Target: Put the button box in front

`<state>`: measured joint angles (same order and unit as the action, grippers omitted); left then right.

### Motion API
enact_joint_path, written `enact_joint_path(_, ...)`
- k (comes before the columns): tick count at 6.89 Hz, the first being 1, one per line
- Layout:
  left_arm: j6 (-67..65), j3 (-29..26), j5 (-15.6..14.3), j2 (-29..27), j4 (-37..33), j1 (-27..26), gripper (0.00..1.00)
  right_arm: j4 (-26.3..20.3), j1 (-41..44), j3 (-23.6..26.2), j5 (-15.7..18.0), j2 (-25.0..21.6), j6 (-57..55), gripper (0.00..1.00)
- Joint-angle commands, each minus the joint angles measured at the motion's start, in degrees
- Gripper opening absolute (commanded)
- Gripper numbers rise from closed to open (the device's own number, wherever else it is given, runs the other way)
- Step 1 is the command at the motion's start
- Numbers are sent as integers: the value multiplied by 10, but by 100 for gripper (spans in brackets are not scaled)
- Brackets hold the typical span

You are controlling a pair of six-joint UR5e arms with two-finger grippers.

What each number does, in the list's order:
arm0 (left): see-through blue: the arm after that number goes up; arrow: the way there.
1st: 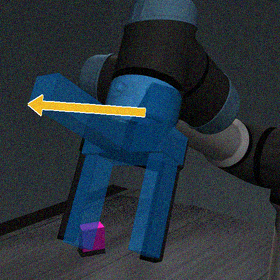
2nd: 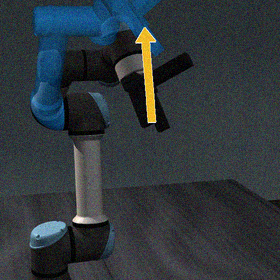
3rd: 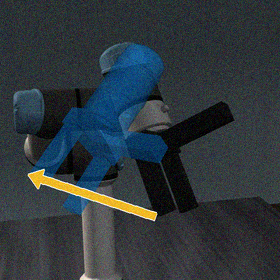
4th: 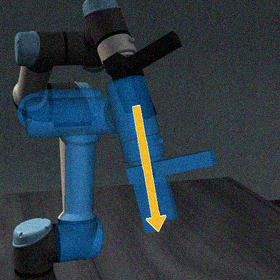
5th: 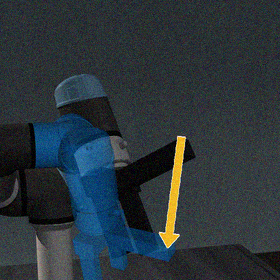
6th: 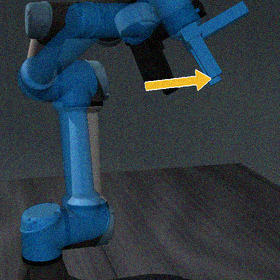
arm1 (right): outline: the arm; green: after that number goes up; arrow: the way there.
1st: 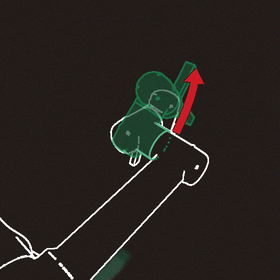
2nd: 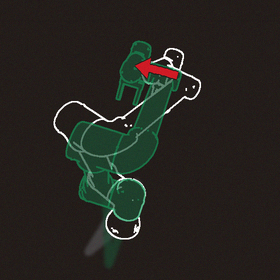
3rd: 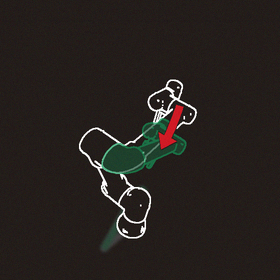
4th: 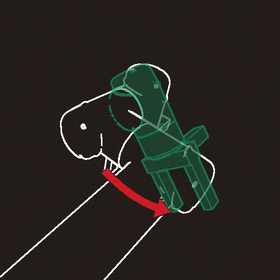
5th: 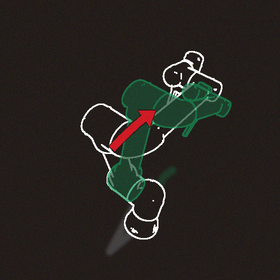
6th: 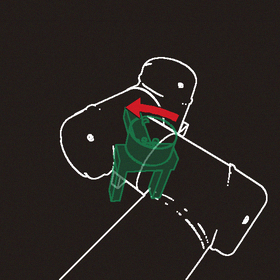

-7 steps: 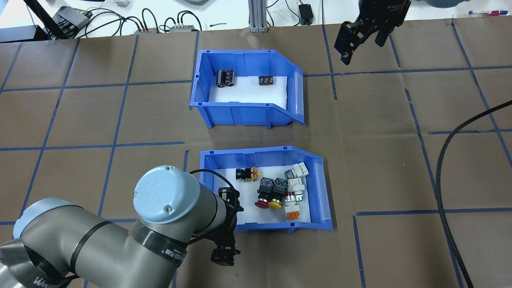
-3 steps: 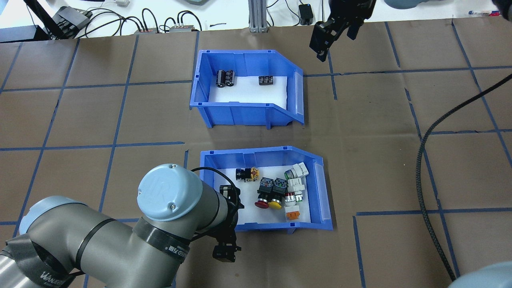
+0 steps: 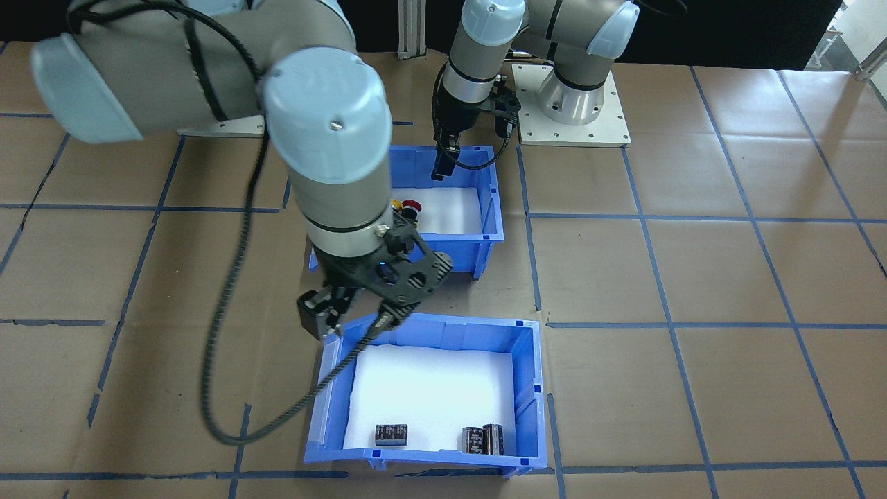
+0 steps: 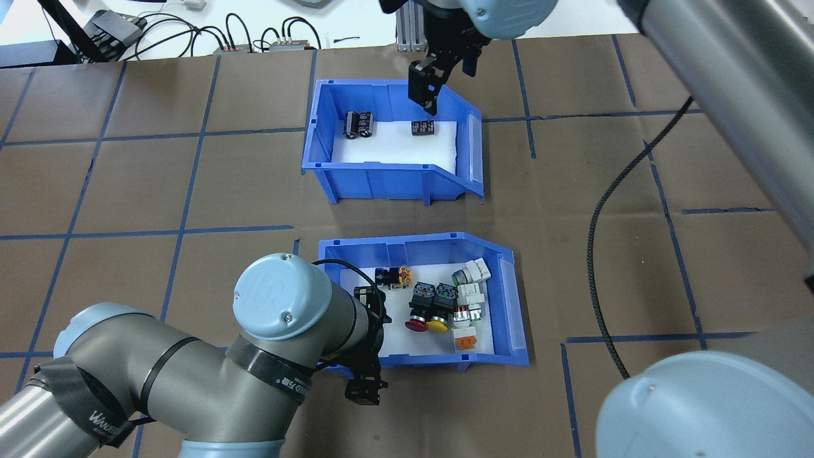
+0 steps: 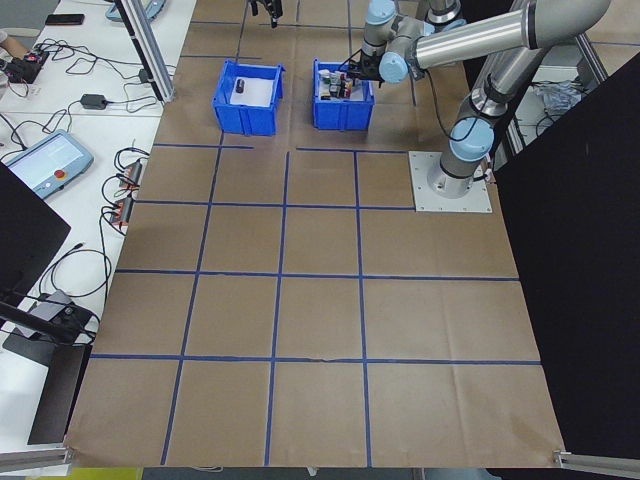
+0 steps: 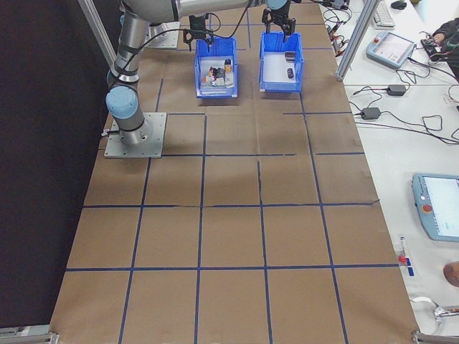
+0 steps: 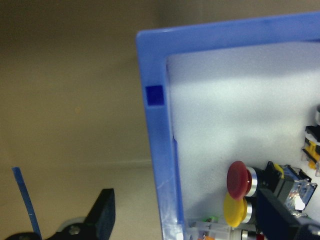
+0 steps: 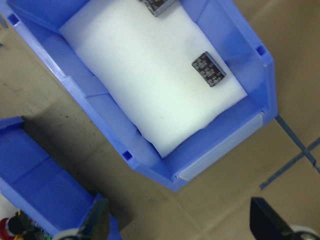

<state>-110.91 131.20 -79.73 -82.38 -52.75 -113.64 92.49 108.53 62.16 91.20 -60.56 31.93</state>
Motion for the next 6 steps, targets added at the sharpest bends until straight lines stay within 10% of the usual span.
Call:
enact_joint_path(1, -8, 0, -2, -26, 5, -1, 100, 48, 48, -5, -5, 52, 36, 100)
enact_joint_path(4, -34, -1, -42, -85, 89, -36, 82, 51, 91, 4, -2, 87, 159, 100)
enact_joint_path(6, -33, 0, -35, -79, 118, -40, 21, 51, 98, 9, 1, 108, 193, 100)
